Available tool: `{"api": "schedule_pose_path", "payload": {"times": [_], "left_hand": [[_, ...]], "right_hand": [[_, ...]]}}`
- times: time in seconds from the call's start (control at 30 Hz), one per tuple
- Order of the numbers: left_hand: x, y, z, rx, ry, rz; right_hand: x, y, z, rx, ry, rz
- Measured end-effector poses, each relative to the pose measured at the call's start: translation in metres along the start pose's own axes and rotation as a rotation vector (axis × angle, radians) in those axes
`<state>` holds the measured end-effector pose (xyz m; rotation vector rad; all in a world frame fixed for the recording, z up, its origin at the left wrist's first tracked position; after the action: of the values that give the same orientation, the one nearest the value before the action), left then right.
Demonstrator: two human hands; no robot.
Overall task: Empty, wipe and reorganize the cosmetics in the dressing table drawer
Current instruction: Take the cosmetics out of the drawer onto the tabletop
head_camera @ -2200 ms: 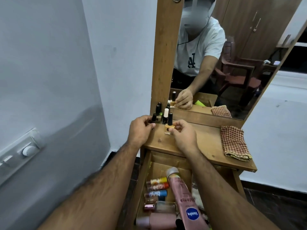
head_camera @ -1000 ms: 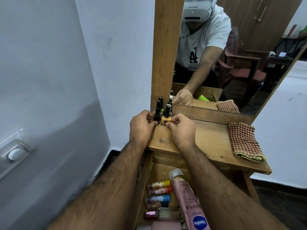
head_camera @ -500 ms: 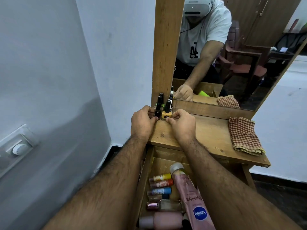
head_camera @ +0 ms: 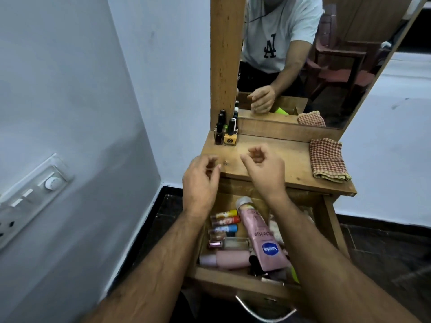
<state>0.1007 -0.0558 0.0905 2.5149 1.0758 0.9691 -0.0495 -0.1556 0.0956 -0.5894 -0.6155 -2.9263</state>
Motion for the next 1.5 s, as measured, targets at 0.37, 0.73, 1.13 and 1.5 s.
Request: {"api": "schedule_pose_path", "payload": {"times": [0.37, 0.73, 1.13, 1.5], "left_hand": [[-0.041, -0.067, 0.002, 0.138, 0.162, 0.436], [-0.058, -0.094, 0.014, 0.339, 0.241, 0.594], [-0.047, -0.083, 0.016, -0.004, 0.625, 0.719], [-0.056, -0.088, 0.015, -0.116, 0.758, 0.750]], "right_hand": [[0.060, -0.092, -0.059, -0.262, -0.232, 0.097], [0.064, -0.098, -0.092, -0.539, -0.218, 0.113], [0.014, -0.107, -0.046, -0.155, -0.538, 0.503], [0.021, -0.108, -0.051, -0.245, -0.605, 0.470]]}}
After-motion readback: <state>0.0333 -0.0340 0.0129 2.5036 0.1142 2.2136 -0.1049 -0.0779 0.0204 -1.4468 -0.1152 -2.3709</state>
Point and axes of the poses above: each hand's wrist, its own y-axis towards the middle knuckle, its own x-axis out of the back of the hand, z = x × y, the point moved 6 cm from there along y, towards the middle knuckle, and after that the axes turned 2 degrees about y, right-handed, at the moved point
